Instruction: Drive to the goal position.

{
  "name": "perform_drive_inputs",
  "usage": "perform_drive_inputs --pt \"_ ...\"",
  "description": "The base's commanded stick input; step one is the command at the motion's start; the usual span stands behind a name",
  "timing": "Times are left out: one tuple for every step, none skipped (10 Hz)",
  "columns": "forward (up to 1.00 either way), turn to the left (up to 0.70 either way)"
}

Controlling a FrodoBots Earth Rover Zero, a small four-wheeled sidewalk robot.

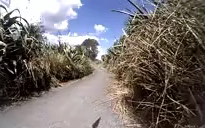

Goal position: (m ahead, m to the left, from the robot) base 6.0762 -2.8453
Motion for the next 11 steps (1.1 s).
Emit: perform_drive_inputs --pt "0.00 0.00" --pt "0.00 0.00" --pt "0.00 0.00" --pt "0.00 0.00" --pt "0.00 0.15" --pt "0.00 0.23" --pt "0.00 0.40" --pt "0.00 0.44" --pt "0.00 0.55" --pt "0.00 0.59" --pt "0.00 0.64"
